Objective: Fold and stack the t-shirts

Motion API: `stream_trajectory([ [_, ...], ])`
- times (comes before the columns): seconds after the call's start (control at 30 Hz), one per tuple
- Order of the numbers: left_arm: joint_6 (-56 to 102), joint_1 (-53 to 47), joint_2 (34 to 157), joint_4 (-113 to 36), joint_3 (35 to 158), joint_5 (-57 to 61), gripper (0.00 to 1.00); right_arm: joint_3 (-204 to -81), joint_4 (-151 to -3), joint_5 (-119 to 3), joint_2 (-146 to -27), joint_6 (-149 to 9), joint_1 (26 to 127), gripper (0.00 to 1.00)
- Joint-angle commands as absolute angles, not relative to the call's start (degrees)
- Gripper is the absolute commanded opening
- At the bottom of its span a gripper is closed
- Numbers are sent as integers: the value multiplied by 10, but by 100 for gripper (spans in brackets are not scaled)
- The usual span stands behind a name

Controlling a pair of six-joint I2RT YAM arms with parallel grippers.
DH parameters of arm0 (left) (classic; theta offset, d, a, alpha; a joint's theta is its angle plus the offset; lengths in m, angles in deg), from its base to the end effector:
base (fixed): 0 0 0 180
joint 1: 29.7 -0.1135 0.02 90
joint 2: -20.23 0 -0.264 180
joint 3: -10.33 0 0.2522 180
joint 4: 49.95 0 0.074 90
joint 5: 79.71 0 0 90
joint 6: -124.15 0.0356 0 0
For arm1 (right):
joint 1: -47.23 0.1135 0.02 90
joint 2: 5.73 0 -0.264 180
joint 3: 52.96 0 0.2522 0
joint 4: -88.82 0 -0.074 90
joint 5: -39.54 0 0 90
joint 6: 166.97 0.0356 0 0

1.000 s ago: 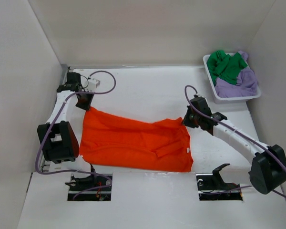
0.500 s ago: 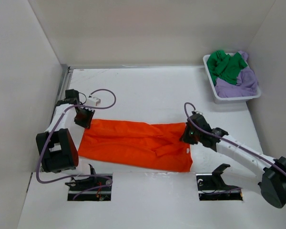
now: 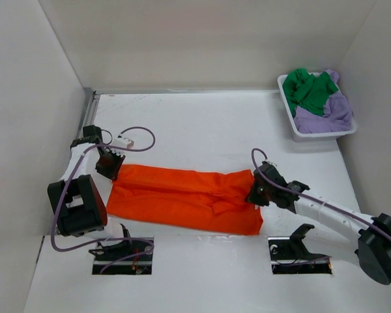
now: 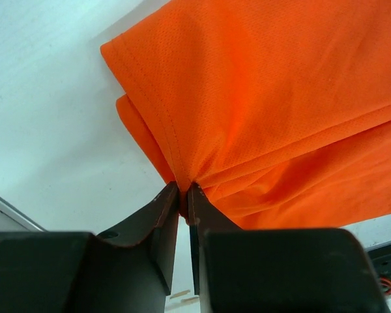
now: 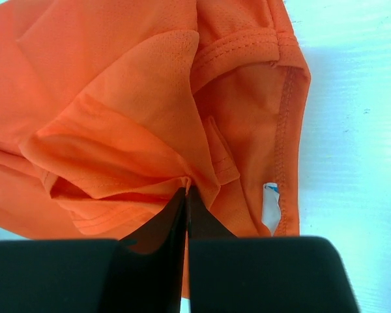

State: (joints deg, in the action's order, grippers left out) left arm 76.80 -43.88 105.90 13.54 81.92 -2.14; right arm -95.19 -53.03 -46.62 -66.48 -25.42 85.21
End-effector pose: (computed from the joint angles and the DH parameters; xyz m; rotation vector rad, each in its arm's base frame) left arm 0.2618 0.0582 0.2092 0.7325 2.7502 -0.1251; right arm 0.1515 0.1152 0.1722 0.3382 2.6179 0.4936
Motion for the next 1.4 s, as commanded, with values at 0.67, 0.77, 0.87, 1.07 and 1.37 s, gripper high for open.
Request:
stream_trajectory([
  [0.67,832,-358,993,152,991,65,60,-960,-445,-483,-542,-250,868,33],
  [0.77,818,-224,978,152,997,62,61,-958,-462,-467,-553,-238,873,35],
  [0.87,781,-55,988,134,984,55,63,-961,-488,-455,-560,-234,879,38],
  [1.07,741,116,1073,68,962,33,62,-951,-521,-444,-590,-224,877,39],
  [1.37,729,3,1070,39,907,65,62,-925,-532,-449,-598,-171,881,42],
])
